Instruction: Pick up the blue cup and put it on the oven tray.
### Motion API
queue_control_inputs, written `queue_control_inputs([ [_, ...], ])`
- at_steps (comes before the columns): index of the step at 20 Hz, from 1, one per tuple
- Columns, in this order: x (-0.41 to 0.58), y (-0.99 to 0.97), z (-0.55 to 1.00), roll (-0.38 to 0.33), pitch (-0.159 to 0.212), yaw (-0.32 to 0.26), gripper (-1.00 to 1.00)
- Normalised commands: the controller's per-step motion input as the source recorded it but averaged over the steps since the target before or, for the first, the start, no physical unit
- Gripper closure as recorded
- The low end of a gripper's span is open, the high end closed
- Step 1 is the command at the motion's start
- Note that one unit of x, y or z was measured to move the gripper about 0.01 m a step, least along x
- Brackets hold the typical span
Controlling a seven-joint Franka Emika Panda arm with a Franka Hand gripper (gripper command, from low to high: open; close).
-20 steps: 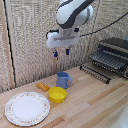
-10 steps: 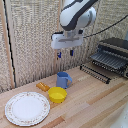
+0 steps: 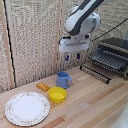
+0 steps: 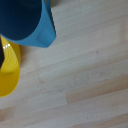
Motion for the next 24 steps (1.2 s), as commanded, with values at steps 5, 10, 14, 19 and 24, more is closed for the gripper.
queue_control_inputs([
  [5,0.244,0.02,-0.53,-0.056,0.006,0.065,-1.00],
  [10,0.015,0.17,-0.47,-0.094,0.074,0.080,-1.00],
  [14,0.031,0.24,-0.37,-0.126,0.066,0.084,-1.00],
  [19,0.179,0.15,-0.14,-0.118,0.043,0.107,1.00],
  [24,0.167,0.09,-0.01,-0.050,0.000,0.113,1.00],
])
